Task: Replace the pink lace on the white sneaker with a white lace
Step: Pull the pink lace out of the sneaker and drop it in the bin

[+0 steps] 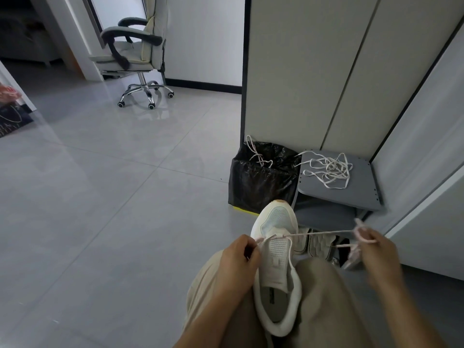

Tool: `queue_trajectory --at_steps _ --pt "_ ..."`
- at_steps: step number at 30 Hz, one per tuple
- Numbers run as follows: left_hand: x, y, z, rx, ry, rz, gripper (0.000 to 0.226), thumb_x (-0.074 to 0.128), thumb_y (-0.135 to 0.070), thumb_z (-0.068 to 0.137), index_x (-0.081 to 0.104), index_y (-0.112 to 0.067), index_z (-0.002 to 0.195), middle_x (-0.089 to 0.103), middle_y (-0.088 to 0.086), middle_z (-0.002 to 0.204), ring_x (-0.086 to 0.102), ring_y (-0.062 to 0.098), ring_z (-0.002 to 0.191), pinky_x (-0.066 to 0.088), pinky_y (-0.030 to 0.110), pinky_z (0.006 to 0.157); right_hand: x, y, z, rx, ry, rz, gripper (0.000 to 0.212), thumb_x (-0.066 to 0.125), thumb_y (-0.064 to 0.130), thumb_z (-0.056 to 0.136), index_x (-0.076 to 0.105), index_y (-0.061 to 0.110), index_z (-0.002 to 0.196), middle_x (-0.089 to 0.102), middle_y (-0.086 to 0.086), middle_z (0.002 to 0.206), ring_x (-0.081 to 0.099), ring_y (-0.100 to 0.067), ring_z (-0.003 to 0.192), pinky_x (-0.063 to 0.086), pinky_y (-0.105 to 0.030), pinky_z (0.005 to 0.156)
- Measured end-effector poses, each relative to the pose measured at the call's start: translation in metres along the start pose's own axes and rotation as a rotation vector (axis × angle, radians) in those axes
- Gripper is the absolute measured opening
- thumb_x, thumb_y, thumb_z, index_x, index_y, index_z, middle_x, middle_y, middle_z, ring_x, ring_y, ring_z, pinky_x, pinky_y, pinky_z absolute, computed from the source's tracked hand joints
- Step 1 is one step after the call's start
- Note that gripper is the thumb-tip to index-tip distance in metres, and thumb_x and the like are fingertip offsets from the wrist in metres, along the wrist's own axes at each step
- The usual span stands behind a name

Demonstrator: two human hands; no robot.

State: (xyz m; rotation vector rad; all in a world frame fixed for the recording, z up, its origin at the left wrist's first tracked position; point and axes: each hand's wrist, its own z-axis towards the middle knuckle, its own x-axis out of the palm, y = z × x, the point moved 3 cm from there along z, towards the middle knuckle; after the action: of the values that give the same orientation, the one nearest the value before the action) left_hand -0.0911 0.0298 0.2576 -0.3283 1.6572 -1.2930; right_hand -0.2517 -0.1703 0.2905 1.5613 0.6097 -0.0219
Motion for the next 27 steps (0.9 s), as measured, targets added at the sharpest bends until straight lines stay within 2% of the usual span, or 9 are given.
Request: queue_trajectory --at_steps 4,8,12,14,16,18,22,25,27 --pt "0.000 0.002 -0.001 -0.004 0.016 -0.028 0.017 0.059 -0.015 0.084 0.053 -0.025 0.071 0.054 -0.011 0.063 0.050 0.004 0.059 0.039 0.013 0.057 -0.019 -0.021 0.024 0.140 -0.179 0.186 0.032 0.049 0.017 0.095 0.055 0.001 0.123 0.056 -0.007 0.057 0.054 -0.004 0.047 0.047 -0.018 0.055" --pt "0.000 0.004 -0.001 -0.017 0.027 -0.048 0.011 0.060 -0.017 0.083 0.057 -0.023 0.074 0.058 -0.009 0.067 0.053 0.006 0.062 0.045 0.019 0.060 0.025 0.011 0.016 0.064 0.110 0.351 0.011 0.050 0.004 0.092 0.059 0.001 0.099 0.064 -0.006 0.082 0.067 -0.008 0.069 0.055 -0.017 0.067" --pt "-0.002 0.003 -0.002 -0.023 0.030 -0.066 0.012 0.061 -0.015 0.082 0.056 -0.022 0.073 0.058 -0.007 0.067 0.051 0.005 0.061 0.043 0.017 0.061 0.063 0.045 -0.010 0.156 0.373 0.715 0.017 0.041 -0.004 0.090 0.053 0.005 0.082 0.056 -0.007 0.055 0.056 -0.011 0.045 0.055 -0.031 0.056" --pt "-0.002 0.003 -0.002 -0.021 0.033 -0.070 0.013 0.061 -0.015 0.082 0.056 -0.021 0.073 0.057 -0.007 0.066 0.050 0.004 0.061 0.042 0.016 0.060 0.071 0.046 -0.020 0.056 0.491 0.355 0.006 0.048 0.003 0.090 0.052 0.008 0.092 0.051 -0.004 0.061 0.047 -0.009 0.047 0.042 -0.026 0.050" --pt "-0.002 0.004 -0.002 -0.019 0.029 -0.072 0.013 0.061 -0.015 0.081 0.055 -0.022 0.072 0.056 -0.007 0.065 0.049 0.005 0.060 0.041 0.016 0.059 0.074 0.040 -0.029 -0.137 0.568 -0.186 0.020 0.063 0.023 0.087 0.052 0.014 0.101 0.059 0.003 0.081 0.056 -0.010 0.068 0.040 -0.023 0.057" --pt "-0.002 0.003 -0.002 -0.010 0.024 -0.071 0.017 0.061 -0.014 0.082 0.054 -0.024 0.071 0.055 -0.008 0.065 0.049 0.005 0.060 0.040 0.014 0.058 0.075 0.032 -0.028 -0.242 0.591 -0.499 0.027 0.068 0.037 0.081 0.051 0.023 0.096 0.062 0.010 0.093 0.059 -0.010 0.085 0.041 -0.023 0.064" --pt "-0.001 0.001 -0.002 -0.004 0.003 -0.062 0.019 0.061 -0.013 0.082 0.053 -0.025 0.069 0.054 -0.009 0.063 0.051 0.004 0.061 0.039 0.013 0.057 0.074 0.029 -0.023 -0.343 0.622 -0.602 0.021 0.054 0.037 0.091 0.061 0.026 0.107 0.067 0.005 0.106 0.061 -0.013 0.095 0.048 -0.030 0.083" --pt "-0.004 0.002 -0.004 0.012 -0.013 -0.061 0.021 0.061 -0.011 0.082 0.052 -0.026 0.068 0.053 -0.009 0.061 0.051 0.002 0.062 0.039 0.012 0.056 0.065 0.030 -0.022 -0.321 0.550 -0.376 0.026 0.052 0.016 0.093 0.063 0.032 0.110 0.065 0.008 0.087 0.058 -0.010 0.079 0.041 -0.016 0.067" --pt "-0.005 0.001 -0.004 0.004 -0.010 -0.058 0.023 0.060 -0.012 0.083 0.051 -0.028 0.069 0.053 -0.009 0.060 0.050 0.000 0.061 0.039 0.012 0.056 0.044 0.022 -0.007 -0.233 0.333 -0.202 0.022 0.050 0.012 0.094 0.064 0.028 0.100 0.055 0.002 0.069 0.048 -0.016 0.061 0.034 -0.025 0.055"
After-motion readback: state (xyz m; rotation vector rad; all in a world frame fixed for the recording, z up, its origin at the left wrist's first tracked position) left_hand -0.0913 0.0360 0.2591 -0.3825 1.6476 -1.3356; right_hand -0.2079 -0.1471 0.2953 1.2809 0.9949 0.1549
